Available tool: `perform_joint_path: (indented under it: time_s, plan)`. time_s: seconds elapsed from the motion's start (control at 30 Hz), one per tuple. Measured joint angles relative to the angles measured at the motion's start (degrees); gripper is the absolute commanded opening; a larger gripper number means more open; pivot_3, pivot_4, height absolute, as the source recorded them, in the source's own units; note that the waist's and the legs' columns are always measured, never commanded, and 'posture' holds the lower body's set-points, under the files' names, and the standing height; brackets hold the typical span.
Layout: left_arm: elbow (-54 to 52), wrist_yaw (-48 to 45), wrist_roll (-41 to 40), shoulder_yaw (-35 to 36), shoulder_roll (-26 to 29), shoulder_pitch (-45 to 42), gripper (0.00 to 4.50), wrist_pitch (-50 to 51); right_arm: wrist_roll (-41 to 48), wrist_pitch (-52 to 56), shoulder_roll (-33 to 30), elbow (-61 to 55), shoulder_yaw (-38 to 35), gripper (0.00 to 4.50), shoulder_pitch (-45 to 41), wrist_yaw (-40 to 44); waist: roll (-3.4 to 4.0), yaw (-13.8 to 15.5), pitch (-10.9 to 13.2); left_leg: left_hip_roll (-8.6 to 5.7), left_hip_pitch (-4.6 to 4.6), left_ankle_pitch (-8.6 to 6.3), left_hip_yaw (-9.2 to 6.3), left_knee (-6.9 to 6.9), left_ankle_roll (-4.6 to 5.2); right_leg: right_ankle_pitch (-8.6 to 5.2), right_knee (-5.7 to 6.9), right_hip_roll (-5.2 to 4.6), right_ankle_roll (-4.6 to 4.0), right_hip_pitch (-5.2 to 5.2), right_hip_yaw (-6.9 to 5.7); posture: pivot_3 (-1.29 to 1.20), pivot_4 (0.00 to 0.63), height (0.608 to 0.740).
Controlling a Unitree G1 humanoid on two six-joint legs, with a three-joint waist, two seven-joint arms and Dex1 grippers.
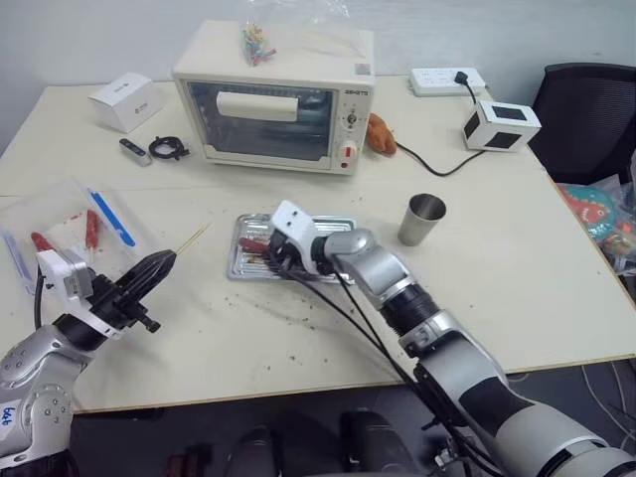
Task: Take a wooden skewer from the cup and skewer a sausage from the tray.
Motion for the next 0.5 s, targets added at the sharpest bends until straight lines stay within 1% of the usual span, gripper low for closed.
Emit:
perform_joint_path:
  time_s: [0.17, 0.23, 0.3, 0.37, 0.5]
  plan:
    - [-0.6, -5.9, -1.6, -0.8, 5.8, -0.2, 0.00, 2.5, 5.8, -9.4, -13.0, -10.3, -2.8, 0.24, 1.5, 19.2, 0.00, 0.1, 0.0, -0.01, 0.00, -0.03, -0.04, -0.02, 0.03, 0.01, -0.11, -0.01, 0.02, 0.07, -0.07, 0.00, 0.150, 0.740]
    - [-1.9, -10.3, -1.3, -3.3, 9.5, 0.2, 0.00, 2.9, 7.8, -12.6, -18.9, -13.0, -2.7, 0.24, 3.7, 29.0, 0.00, 0.1, 0.0, -0.01, 0.00, -0.03, -0.04, -0.03, 0.03, 0.01, -0.15, 0.01, 0.02, 0.07, -0.08, 0.00, 0.150, 0.740]
    - [-2.8, -13.9, -1.1, -5.2, 11.9, 0.5, 0.00, 3.2, 9.5, -13.9, -22.9, -14.3, -2.5, 0.24, 5.8, 36.3, 0.04, 0.1, 0.0, -0.01, 0.02, -0.03, -0.02, -0.03, 0.03, 0.01, -0.15, 0.01, 0.02, 0.08, -0.06, 0.00, 0.150, 0.740]
    - [-3.3, -16.1, -1.2, -7.6, 13.2, -0.7, 0.00, 4.4, 11.3, -13.7, -24.8, -15.7, -2.5, 0.24, 7.4, 39.9, 0.06, -0.1, 0.0, 0.02, 0.08, -0.02, 0.04, -0.02, 0.03, 0.01, -0.10, 0.05, 0.01, 0.08, 0.01, 0.00, 0.150, 0.740]
    - [-4.3, -18.5, -1.3, -11.4, 14.0, -5.4, 0.00, 5.6, 12.5, -12.4, -25.3, -18.7, -2.4, 0.24, 8.0, 40.4, 0.10, -0.1, 0.1, 0.06, 0.19, 0.00, 0.08, -0.01, -0.02, -0.01, -0.09, 0.10, -0.02, 0.05, 0.07, 0.00, 0.150, 0.740]
